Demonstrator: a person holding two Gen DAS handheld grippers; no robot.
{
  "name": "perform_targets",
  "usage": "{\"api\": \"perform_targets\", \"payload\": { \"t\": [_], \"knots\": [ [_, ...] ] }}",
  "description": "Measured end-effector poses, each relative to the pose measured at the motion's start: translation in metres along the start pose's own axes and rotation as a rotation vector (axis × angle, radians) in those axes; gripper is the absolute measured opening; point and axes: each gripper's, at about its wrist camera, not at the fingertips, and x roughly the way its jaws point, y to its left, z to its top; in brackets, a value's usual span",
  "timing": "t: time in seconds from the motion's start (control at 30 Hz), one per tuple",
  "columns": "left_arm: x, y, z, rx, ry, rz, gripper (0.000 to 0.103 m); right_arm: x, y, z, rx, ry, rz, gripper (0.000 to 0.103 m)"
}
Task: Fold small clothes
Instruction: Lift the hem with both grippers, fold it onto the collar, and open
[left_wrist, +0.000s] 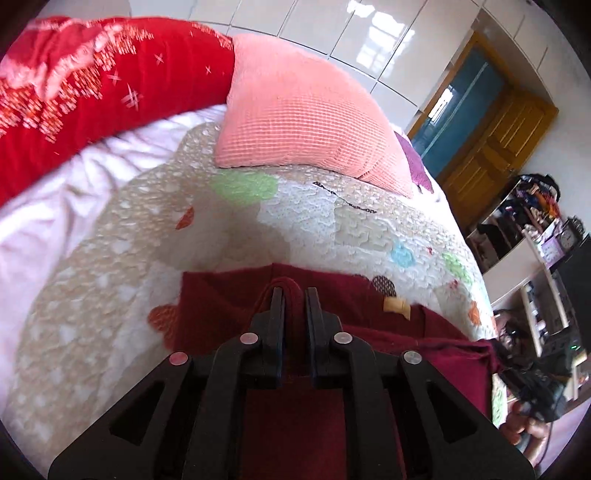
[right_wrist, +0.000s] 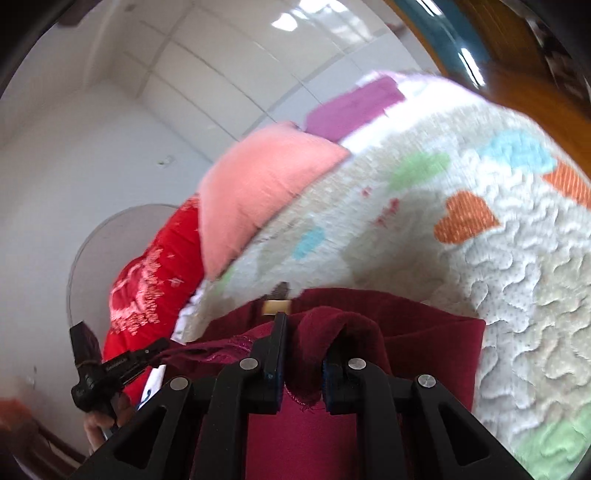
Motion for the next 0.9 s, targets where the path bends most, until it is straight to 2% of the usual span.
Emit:
{"api": "perform_targets", "payload": {
  "t": [0.03,0.07,0.1,0.13,0.27,0.37,0.47,0.53,0.57,0.67,0.73,0.9],
  "knots": [
    [0.003,0.002,0.001,-0.006,0.009,-0.008,0.032,0.009,-0.006,0.002,0.018,0.016,-0.009,0.017],
    [0.003,0.006,0.003,-0.008,0.008,0.000,0.044,0.012,-0.011,0.004,0.025,0.026,-0.009,0.023],
    [0.001,0.007,0.004,-0.006,0.002,0.010,0.064,0.014,-0.013,0.006,0.032,0.033,-0.007,0.032],
    [-0.003,0.009,0.006,-0.007,-0.012,0.013,0.068,0.011,-0.012,0.006,0.036,0.034,-0.003,0.036],
    [-0.019,0.017,0.011,-0.009,-0.047,0.035,0.068,-0.022,-0.005,0.012,-0.008,-0.057,-0.049,0.051],
    [-0.017,0.008,0.009,0.021,-0.037,0.037,0.068,-0.032,0.004,0.013,-0.055,-0.051,-0.056,0.051],
    [0.002,-0.007,0.002,0.060,0.005,0.066,0.068,-0.016,0.024,0.005,-0.169,-0.003,-0.115,0.042],
    [0.022,-0.015,-0.005,0.085,0.054,0.111,0.068,0.006,0.031,-0.002,-0.234,0.039,-0.182,0.039],
    [0.033,-0.017,-0.008,0.094,0.077,0.134,0.068,0.021,0.031,-0.004,-0.262,0.061,-0.244,0.039],
    [0.060,-0.013,-0.015,0.104,0.119,0.244,0.068,0.051,0.022,-0.004,-0.294,0.092,-0.339,0.037],
    [0.068,-0.005,-0.013,0.068,0.112,0.247,0.068,0.062,0.016,-0.001,-0.308,0.094,-0.367,0.034],
    [0.068,0.008,-0.005,-0.007,0.105,0.238,0.068,0.075,0.012,0.005,-0.333,0.118,-0.390,0.034]
  ]
}}
